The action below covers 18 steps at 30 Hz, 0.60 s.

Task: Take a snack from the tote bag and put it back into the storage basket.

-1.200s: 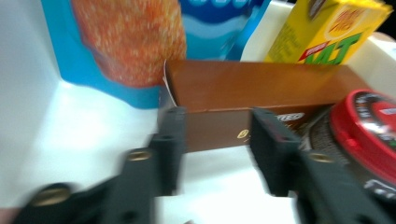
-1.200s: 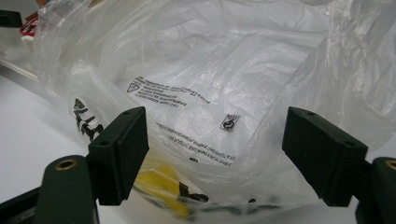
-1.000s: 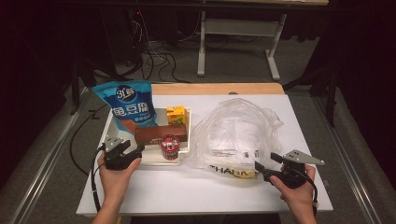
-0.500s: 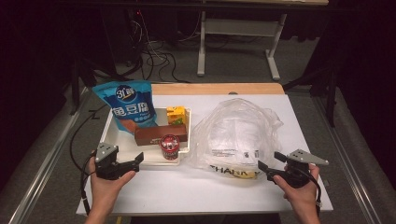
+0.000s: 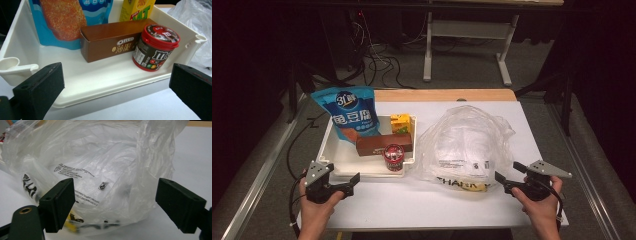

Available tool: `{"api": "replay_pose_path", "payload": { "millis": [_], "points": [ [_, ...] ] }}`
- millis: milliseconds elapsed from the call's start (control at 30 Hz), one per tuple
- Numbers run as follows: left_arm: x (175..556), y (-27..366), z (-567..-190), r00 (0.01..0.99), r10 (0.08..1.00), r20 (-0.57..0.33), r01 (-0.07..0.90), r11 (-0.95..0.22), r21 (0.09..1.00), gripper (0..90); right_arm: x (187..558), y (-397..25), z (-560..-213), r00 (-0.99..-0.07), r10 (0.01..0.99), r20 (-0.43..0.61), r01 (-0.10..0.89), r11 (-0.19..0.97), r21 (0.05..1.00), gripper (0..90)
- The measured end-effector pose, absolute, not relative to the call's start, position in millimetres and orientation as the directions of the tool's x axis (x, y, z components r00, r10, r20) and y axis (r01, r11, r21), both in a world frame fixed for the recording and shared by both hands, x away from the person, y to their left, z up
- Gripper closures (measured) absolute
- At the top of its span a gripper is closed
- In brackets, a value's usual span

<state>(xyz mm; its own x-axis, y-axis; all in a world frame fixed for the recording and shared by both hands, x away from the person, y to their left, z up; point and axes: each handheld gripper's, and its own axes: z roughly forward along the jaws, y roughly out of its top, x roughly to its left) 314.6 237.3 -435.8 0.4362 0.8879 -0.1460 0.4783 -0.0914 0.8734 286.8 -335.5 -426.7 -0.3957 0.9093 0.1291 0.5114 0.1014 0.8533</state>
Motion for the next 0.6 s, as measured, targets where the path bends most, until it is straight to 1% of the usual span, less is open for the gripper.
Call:
{"api": "replay_pose_path", "payload": {
  "millis": [133, 367, 600],
  "points": [
    [315, 242, -436, 0.449, 0.88, -0.158, 0.473, -0.083, 0.877, 0.5, 287, -340, -428, -0.386, 0.913, 0.128, 0.513, 0.097, 0.853, 15.7],
    [315, 247, -437, 0.439, 0.884, -0.161, 0.475, -0.077, 0.877, 0.5, 286, -347, -428, -0.37, 0.92, 0.13, 0.508, 0.083, 0.857, 15.3],
    [316, 245, -438, 0.44, 0.883, -0.161, 0.479, -0.079, 0.874, 0.6, 286, -347, -428, -0.373, 0.918, 0.134, 0.502, 0.078, 0.862, 15.2]
  ]
}}
